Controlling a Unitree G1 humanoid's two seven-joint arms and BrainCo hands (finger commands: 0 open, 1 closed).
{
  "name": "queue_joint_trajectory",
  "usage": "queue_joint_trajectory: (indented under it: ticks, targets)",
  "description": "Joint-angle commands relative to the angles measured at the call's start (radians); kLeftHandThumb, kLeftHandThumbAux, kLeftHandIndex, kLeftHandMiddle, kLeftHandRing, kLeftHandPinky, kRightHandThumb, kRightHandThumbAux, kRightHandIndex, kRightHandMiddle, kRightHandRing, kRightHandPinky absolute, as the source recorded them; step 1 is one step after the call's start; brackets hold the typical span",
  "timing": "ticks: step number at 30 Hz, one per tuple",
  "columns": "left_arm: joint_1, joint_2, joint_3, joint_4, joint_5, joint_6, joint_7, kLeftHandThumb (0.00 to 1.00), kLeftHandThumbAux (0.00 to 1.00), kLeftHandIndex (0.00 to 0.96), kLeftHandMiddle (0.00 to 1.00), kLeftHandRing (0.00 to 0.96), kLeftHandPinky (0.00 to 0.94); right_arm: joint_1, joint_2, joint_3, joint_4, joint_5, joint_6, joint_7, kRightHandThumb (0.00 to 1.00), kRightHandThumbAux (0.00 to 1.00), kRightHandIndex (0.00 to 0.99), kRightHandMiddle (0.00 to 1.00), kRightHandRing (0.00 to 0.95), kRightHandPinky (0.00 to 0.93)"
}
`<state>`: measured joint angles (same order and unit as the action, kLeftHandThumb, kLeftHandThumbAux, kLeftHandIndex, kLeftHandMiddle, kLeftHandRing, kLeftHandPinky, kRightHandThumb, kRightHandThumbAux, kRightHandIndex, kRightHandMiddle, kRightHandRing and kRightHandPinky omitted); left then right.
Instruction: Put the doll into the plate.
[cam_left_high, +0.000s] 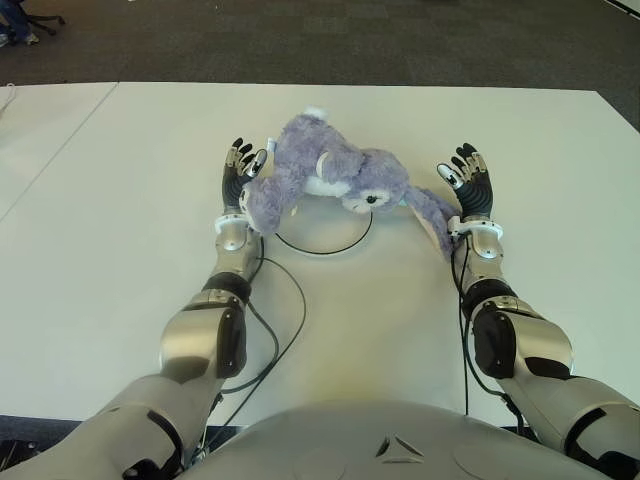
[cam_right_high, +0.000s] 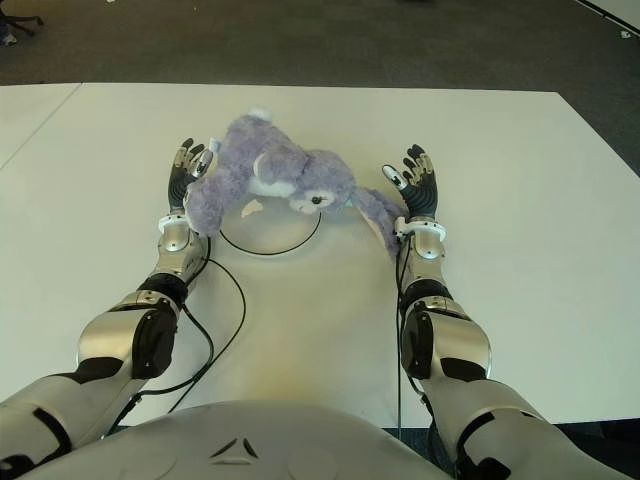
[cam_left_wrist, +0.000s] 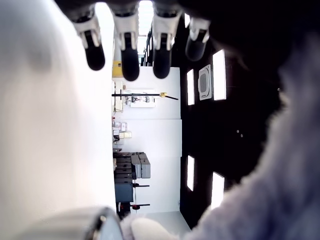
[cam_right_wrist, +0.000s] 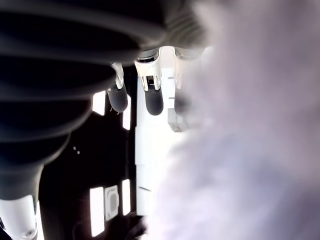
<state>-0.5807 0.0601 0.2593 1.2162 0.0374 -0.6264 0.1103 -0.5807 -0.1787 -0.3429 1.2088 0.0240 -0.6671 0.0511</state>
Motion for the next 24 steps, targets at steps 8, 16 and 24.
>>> queue_joint_trajectory:
  ticks: [8,16,24]
  targets:
    - [0.206,-0.055,-0.002,0.136,0.000,0.131,-0.008,0.000,0.445,0.082,0.152,0.140,0.109,0.239,0.098,-0.041,0.127,0.046,0.065,0.033,0.000,0.639,0.098,0.108,0.091,0.095]
    - [0.204,-0.055,0.000,0.136,-0.003,0.136,-0.016,0.000,0.447,0.079,0.153,0.145,0.117,0.237,0.098,-0.051,0.127,0.047,0.070,0.045,0.000,0.647,0.102,0.114,0.095,0.096]
    - [0.203,-0.056,0.004,0.137,-0.006,0.138,-0.016,0.000,0.451,0.072,0.143,0.138,0.125,0.236,0.098,-0.052,0.127,0.040,0.072,0.043,0.000,0.644,0.099,0.109,0.093,0.098]
